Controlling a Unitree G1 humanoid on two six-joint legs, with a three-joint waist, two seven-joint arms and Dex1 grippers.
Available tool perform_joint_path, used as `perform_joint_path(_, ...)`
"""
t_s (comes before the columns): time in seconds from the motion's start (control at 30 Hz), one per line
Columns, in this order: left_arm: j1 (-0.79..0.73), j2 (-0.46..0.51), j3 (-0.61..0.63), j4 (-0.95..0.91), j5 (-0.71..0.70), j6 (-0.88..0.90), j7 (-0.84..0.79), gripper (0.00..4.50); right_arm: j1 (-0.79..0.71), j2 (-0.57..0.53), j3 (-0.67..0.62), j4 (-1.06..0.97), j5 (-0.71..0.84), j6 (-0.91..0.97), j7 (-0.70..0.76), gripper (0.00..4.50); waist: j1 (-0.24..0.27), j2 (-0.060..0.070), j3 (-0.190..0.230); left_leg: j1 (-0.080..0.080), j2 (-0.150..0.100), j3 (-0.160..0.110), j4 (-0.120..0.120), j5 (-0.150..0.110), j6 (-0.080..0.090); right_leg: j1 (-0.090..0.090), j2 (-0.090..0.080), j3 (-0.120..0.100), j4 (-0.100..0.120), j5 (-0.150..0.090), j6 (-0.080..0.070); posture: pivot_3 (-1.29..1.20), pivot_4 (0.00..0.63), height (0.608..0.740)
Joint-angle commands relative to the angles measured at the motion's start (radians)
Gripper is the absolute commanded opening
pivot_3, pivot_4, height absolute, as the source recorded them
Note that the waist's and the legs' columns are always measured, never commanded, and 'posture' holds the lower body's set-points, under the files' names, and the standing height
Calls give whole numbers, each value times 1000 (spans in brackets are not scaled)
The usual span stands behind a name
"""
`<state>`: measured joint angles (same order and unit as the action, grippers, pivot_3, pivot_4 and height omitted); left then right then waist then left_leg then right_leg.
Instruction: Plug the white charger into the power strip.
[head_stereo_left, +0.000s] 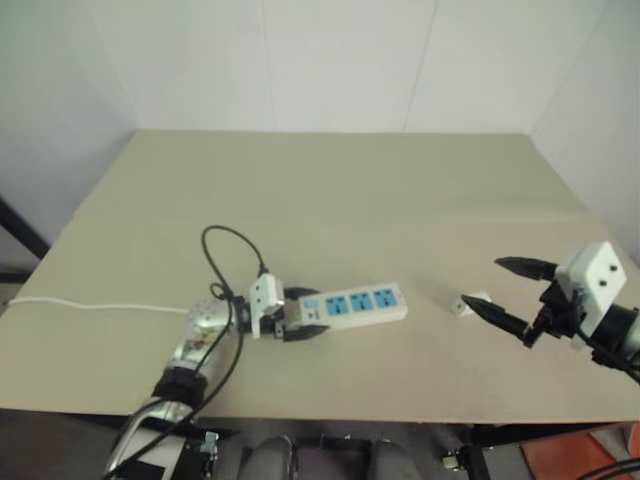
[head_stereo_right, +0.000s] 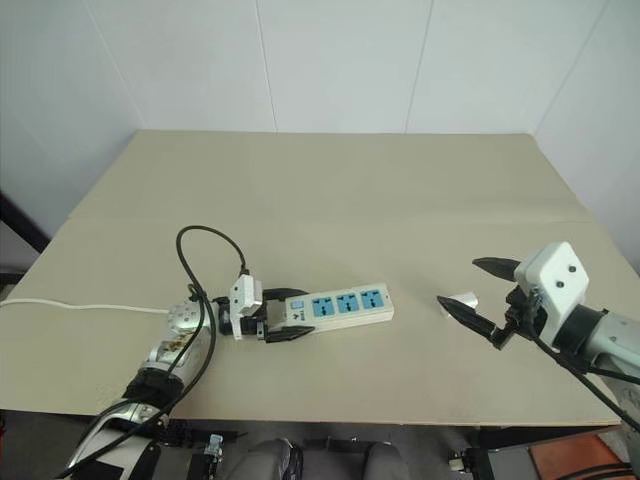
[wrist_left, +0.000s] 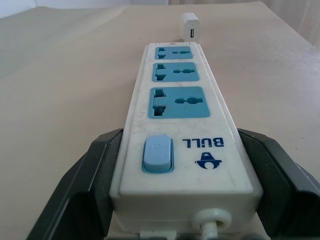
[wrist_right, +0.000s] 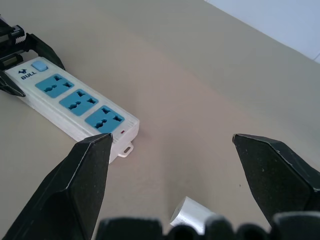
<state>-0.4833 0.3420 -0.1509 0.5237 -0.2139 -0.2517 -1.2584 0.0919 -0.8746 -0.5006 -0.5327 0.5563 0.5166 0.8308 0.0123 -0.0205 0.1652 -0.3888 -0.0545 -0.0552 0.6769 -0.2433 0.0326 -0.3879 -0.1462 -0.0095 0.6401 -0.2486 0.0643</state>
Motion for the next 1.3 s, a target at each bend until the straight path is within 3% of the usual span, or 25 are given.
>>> perform_joint_path(0.03,16,10,-18,48,15,11,-27,3268,-24,-19,-32,-15,19,2,0,4500,-1,0,0,0,0,0,0,0,0,0,0,0,0,0,0,0,150,740)
perform_joint_path(0.23,5,-1,-15,35,-7,24,-32,3268,-90,-44,-1,41,16,-2,16,4500,-2,1,-1,0,0,0,0,0,0,0,0,0,0,0,0,0,150,740)
perform_joint_path(0.37,-9,-16,-18,20,-21,41,-41,3268,-144,-128,43,151,-24,-39,108,4500,-2,1,-1,0,0,0,0,0,0,0,0,0,0,0,0,0,150,740)
perform_joint_path(0.5,-19,-21,-33,30,-10,43,-58,3268,-215,-278,167,312,-123,-163,296,4500,-1,1,-1,-1,0,0,0,0,0,0,0,-1,-1,0,0,0,150,740)
perform_joint_path(0.67,-45,-25,-55,66,20,14,-85,3268,-463,-396,431,537,-288,-352,542,4500,-5,2,-1,0,0,1,0,0,0,0,0,-1,-1,0,0,0,150,740)
perform_joint_path(0.9,-88,-43,-78,142,52,-61,-131,3268,-829,-263,711,797,-535,-534,661,4500,-5,2,0,-1,-1,0,0,0,0,0,0,-2,-2,0,0,0,150,740)
perform_joint_path(1.3,-99,-46,-83,173,67,-81,-142,3268,-929,-147,876,962,-726,-673,719,4500,-2,2,-1,-3,-2,0,1,0,0,-1,-1,-2,-4,1,1,0,150,740)
